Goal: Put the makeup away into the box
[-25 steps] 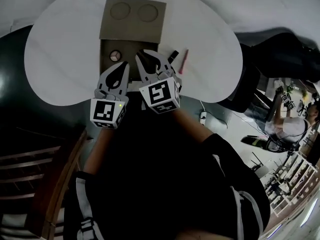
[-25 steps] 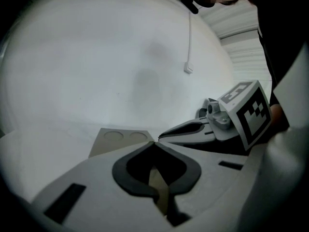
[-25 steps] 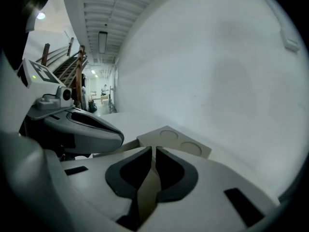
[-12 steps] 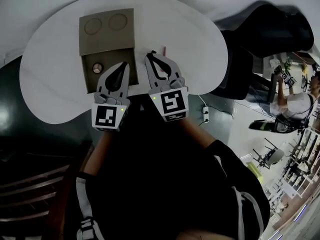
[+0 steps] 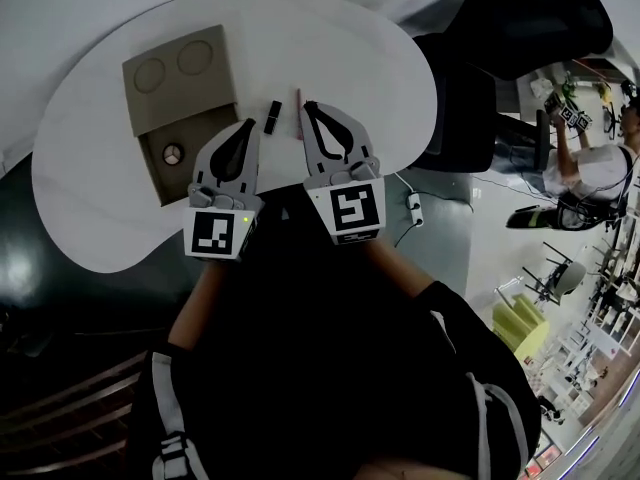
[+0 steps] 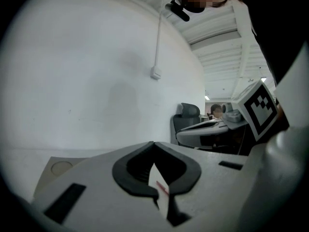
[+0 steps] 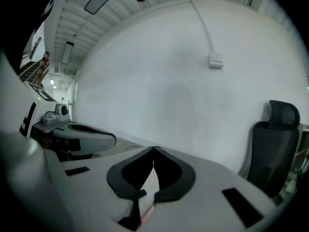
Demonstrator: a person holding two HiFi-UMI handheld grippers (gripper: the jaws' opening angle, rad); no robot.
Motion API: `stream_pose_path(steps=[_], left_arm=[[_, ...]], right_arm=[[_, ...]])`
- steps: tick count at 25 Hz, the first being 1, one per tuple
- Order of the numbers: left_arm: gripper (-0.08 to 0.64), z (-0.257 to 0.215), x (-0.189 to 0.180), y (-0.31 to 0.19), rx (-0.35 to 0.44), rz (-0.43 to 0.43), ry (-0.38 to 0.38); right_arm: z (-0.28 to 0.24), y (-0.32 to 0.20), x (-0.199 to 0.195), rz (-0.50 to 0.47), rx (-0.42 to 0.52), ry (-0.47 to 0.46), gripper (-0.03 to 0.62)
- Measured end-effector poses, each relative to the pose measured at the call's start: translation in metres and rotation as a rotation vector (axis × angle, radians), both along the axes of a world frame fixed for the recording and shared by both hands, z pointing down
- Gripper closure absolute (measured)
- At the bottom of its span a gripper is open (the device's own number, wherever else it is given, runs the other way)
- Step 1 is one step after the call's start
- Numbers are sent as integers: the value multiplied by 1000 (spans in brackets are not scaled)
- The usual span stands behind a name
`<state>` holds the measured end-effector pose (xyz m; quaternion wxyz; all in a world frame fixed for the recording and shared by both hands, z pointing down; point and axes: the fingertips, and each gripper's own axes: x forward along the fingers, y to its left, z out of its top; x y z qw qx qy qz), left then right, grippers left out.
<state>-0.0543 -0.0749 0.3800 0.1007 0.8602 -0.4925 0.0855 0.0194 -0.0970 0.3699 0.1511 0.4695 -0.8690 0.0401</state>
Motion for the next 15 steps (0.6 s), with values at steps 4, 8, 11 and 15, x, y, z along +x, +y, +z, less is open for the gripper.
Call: stream_pose_path(steps=[4,8,11,15], left_arm=[[557,9,14,-5,-16,36,-3],[557,25,21,-8,-63,59,-13],[557,38,23,-11,-96,69,-20],[557,55,24,-17,-135,71,-16]], right_arm=[[16,-3,14,34,-38,-2,569],[39,-5,20,45,-87,10,568],[56,-6,20,43,-117,21,568],[77,-10,21,42,-156,32,568]])
